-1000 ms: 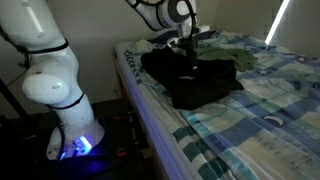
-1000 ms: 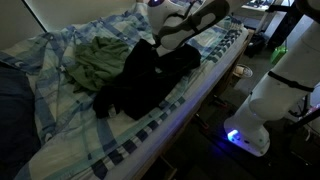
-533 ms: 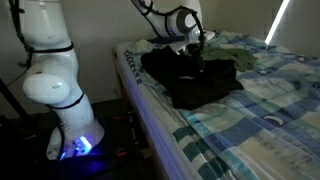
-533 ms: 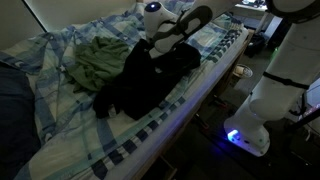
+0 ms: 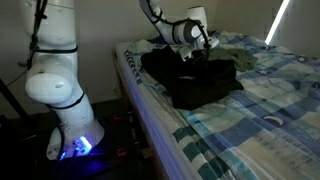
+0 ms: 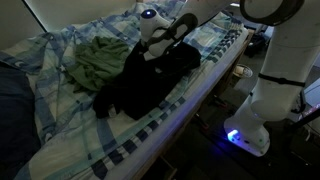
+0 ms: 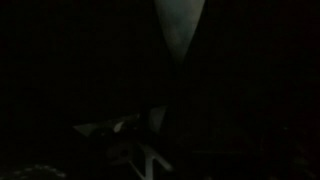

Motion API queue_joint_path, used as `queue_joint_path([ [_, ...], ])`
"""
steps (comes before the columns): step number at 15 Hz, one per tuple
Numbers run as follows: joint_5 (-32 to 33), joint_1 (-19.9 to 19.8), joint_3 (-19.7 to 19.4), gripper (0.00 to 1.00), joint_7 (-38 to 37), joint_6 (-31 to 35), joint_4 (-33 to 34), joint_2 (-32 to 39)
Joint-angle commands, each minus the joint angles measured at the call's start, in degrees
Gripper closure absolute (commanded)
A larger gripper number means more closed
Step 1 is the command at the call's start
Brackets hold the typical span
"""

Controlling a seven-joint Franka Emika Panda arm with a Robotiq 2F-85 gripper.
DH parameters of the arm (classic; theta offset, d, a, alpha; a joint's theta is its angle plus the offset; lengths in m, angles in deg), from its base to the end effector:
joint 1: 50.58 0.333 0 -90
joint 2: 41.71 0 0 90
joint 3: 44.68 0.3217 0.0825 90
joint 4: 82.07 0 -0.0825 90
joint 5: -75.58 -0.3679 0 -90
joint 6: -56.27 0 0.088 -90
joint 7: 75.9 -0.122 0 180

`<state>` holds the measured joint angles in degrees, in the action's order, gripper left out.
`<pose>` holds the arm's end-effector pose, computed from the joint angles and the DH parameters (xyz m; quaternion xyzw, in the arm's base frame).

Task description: Unfold the black shirt

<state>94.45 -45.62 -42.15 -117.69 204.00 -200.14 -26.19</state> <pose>0.5983 0.0807 0.3300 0.9730 -0.1692 0.1520 0.0384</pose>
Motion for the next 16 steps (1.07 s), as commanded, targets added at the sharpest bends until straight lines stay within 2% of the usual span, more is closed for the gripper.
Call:
queue_joint_path([
  [1,-1.74,1.93,-2.15,0.38,1.98,0.89,3.46,2.36],
  [4,-1.34,2.50,-3.44,0.63,1.52,1.18,4.21,1.99],
  [9,-1.41,2.17,-5.20,0.99,1.58,0.88,4.05,1.16],
  [16,2.58,1.92,-9.25,0.99,-0.13,-1.67,-1.73,-5.90],
])
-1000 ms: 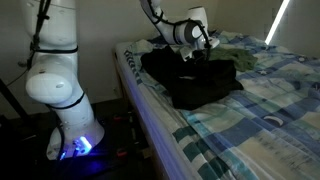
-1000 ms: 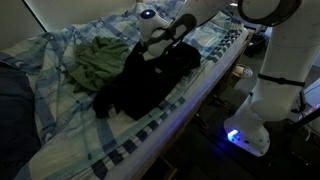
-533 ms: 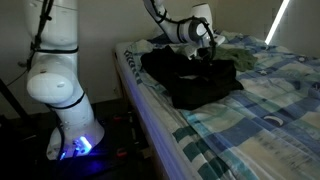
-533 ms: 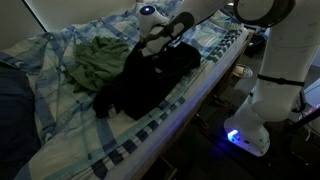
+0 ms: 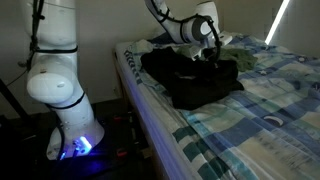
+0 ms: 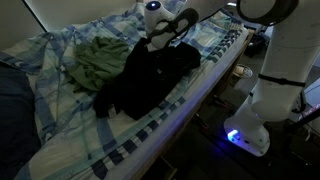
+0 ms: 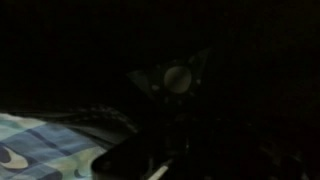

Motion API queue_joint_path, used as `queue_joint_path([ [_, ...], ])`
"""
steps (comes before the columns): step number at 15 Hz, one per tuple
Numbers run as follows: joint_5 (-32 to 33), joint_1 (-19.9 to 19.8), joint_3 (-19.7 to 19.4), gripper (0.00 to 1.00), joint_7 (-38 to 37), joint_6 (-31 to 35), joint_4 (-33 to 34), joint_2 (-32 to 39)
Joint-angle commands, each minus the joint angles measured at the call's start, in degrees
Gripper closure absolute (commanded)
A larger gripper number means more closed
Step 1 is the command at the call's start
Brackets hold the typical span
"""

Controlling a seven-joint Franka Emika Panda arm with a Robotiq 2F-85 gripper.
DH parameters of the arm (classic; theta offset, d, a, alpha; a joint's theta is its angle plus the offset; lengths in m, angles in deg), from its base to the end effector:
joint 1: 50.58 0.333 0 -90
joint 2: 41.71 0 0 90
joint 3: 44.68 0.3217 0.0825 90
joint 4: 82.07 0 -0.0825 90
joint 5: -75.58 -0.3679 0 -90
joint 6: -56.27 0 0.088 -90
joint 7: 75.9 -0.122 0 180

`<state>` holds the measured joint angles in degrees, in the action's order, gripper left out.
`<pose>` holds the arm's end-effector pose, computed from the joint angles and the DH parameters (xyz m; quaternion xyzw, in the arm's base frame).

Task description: Unfold the black shirt

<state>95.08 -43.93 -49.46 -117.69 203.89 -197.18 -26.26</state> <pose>0.6174 0.0255 0.3538 0.9594 -0.2090 0.1801 0.0588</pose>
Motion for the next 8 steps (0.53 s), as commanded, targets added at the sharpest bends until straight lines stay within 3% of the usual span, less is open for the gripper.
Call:
queue_joint_path([
  [1,2.91,0.00,-2.56,0.99,-0.63,-1.85,-5.64,-7.12],
  [5,5.85,-2.08,-3.62,0.99,-1.70,-2.10,-9.36,-11.93],
  [8,4.61,-4.34,-2.92,0.99,-0.04,-1.15,-11.10,-13.38],
])
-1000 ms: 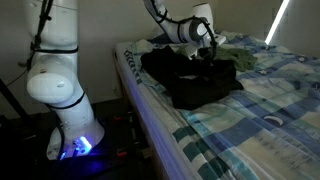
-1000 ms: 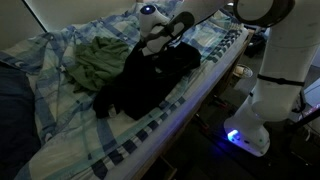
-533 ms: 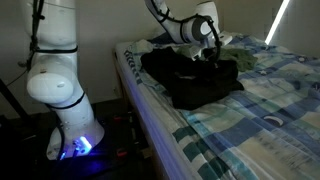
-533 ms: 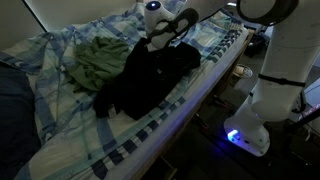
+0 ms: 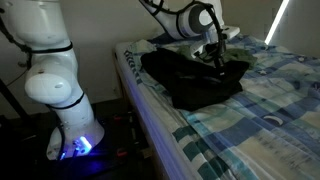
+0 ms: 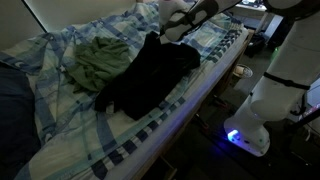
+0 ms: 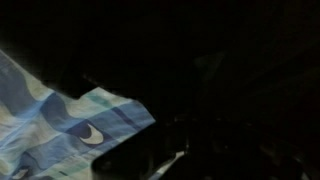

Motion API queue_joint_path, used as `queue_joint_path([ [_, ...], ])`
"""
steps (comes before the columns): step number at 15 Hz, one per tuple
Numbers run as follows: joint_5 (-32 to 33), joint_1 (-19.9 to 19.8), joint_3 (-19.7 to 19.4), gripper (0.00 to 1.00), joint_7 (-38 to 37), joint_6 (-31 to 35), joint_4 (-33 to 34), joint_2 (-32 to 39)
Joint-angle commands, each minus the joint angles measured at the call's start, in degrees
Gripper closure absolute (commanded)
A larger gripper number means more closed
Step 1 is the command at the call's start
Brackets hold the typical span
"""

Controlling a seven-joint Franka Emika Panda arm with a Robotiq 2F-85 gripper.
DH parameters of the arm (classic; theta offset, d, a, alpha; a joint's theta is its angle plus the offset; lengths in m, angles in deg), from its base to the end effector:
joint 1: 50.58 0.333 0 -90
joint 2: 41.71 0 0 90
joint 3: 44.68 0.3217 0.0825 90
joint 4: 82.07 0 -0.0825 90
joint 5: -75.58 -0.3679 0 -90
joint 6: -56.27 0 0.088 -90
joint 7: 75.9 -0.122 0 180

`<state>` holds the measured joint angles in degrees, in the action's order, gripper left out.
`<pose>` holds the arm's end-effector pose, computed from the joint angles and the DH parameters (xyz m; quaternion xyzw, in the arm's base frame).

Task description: Unfold the black shirt

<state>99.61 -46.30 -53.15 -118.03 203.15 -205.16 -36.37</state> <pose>0.5720 -0.0378 0.3938 0.9476 -0.2366 0.1955 0.0881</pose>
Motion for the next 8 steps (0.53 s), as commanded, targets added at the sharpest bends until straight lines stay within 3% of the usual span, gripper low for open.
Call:
queue_joint_path([
  [1,-0.56,-2.44,1.05,0.99,0.70,-0.18,-3.35,-3.19],
  [8,-3.50,-3.46,1.81,0.99,2.27,1.16,-2.95,0.17],
])
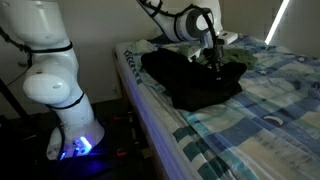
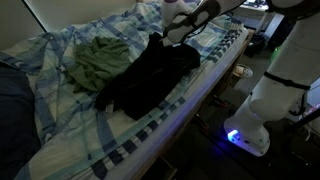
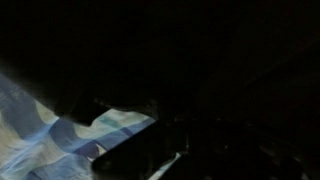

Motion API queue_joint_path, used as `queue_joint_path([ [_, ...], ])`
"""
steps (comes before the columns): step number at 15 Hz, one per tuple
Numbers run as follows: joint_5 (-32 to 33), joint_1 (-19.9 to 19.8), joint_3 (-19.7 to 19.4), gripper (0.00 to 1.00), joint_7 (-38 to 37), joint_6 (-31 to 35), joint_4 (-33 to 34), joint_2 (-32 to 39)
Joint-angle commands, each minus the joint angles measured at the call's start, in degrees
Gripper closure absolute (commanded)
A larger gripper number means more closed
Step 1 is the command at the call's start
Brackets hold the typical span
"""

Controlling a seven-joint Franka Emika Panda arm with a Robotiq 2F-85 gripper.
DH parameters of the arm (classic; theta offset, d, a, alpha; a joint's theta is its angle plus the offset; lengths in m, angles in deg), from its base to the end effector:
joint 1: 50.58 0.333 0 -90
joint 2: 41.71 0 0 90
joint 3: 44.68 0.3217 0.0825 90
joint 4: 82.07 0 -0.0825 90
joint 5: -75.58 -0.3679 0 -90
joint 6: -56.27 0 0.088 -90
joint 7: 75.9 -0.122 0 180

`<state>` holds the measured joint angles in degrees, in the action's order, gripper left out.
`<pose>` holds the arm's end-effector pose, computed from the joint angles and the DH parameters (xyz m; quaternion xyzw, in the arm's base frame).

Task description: Unfold the black shirt

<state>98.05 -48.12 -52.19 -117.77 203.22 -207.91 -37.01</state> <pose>0.5584 -0.0458 0.3782 0.9485 -0.2510 0.1746 0.0828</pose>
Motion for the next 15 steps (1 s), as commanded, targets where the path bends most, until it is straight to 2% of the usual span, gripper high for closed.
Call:
queue_joint_path([
  [1,-2.40,-1.91,0.57,0.99,2.19,1.52,0.04,1.29],
  [9,-5.39,-4.93,-1.06,0.99,5.92,3.37,5.28,4.82],
  [15,-8.90,-5.50,-1.55,0.99,9.95,2.84,10.61,9.18],
])
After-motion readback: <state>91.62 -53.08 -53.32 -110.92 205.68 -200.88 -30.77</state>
